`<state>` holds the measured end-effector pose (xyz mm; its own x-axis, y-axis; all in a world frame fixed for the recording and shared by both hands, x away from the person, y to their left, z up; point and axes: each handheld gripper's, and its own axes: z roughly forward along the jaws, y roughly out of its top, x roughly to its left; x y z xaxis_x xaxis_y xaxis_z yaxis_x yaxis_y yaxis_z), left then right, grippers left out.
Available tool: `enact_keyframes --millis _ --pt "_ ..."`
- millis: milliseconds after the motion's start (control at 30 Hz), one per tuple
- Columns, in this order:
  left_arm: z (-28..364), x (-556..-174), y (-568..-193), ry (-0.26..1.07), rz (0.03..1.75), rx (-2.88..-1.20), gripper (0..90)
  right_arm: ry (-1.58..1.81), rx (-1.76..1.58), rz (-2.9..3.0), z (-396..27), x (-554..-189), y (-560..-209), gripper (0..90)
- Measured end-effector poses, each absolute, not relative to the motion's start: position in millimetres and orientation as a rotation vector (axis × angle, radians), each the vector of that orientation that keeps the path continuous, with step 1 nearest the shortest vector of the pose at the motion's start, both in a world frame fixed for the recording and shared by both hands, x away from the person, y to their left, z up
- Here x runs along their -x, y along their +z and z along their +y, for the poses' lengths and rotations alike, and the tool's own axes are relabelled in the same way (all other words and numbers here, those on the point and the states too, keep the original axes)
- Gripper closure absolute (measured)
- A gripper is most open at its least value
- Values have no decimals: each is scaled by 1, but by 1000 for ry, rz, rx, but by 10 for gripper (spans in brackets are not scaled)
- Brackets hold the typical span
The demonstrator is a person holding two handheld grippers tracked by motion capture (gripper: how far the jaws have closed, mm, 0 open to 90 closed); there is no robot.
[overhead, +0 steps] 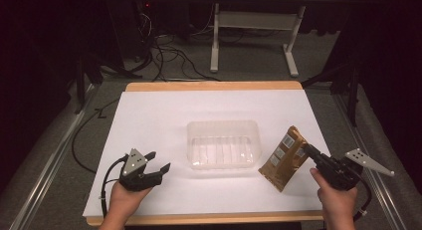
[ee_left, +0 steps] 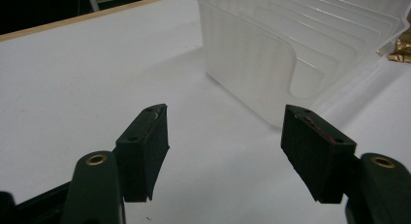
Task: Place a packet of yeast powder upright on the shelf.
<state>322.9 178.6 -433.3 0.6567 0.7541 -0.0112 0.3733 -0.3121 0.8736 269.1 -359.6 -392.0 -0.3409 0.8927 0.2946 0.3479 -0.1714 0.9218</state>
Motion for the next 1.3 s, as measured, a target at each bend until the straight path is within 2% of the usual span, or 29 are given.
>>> enact_keyframes --millis 400,1300 --pt "181 -326 -432 533 861 -1908 343 1408 -1258 1599 -336 -261 -377 898" --pt "188 -323 -433 532 909 -1843 337 1493 -1205 1458 -323 -263 -344 900"
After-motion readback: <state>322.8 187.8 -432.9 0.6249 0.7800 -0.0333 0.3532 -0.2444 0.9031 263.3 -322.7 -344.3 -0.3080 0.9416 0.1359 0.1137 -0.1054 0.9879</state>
